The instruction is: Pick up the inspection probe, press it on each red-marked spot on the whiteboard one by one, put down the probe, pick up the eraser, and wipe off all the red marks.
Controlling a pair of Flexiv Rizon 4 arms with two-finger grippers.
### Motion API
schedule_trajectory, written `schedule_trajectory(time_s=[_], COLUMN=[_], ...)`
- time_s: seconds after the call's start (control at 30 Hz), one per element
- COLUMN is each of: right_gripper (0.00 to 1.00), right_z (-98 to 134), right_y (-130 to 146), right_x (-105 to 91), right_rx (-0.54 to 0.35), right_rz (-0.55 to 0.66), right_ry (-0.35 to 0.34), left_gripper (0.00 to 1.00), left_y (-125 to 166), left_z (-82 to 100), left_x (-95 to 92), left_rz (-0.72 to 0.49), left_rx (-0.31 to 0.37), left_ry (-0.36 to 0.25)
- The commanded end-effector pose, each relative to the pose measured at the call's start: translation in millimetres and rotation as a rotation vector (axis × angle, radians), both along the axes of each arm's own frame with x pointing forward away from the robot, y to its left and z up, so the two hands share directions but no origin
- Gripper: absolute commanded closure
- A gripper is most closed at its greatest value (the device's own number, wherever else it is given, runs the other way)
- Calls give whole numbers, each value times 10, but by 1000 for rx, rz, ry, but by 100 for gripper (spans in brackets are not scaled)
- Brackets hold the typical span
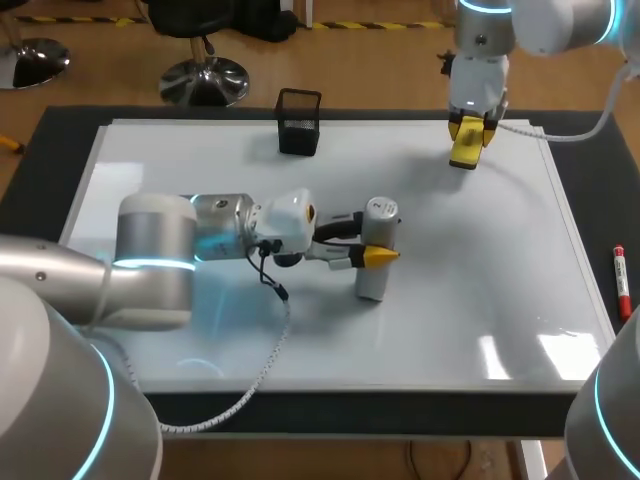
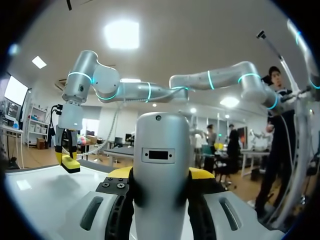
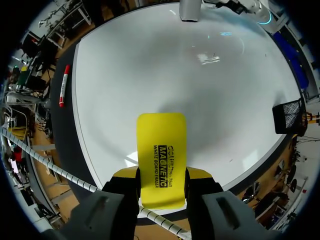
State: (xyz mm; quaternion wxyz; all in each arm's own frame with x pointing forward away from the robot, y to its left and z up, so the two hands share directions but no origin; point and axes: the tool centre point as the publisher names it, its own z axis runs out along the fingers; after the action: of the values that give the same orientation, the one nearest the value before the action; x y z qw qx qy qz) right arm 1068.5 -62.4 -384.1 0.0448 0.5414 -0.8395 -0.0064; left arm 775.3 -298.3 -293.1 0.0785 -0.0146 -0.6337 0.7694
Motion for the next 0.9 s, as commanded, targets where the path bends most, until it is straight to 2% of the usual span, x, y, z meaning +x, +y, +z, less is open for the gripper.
schedule_trajectory(time_s=[0.03,0.57,0.9], right_gripper=[100,100,100], right_z=[15,15,15], right_y=[-5,-5,-5], right_x=[6,6,6], right_rx=[-4,-4,-4], right_rz=[2,2,2], right_ry=[2,2,2], left_gripper=[100,100,100], left_y=[7,13,148], left_z=[-26,-10,176], left_x=[-10,-21,54], left_rz=[1,-4,39], left_rx=[2,11,-58], left_ry=[0,-8,-35])
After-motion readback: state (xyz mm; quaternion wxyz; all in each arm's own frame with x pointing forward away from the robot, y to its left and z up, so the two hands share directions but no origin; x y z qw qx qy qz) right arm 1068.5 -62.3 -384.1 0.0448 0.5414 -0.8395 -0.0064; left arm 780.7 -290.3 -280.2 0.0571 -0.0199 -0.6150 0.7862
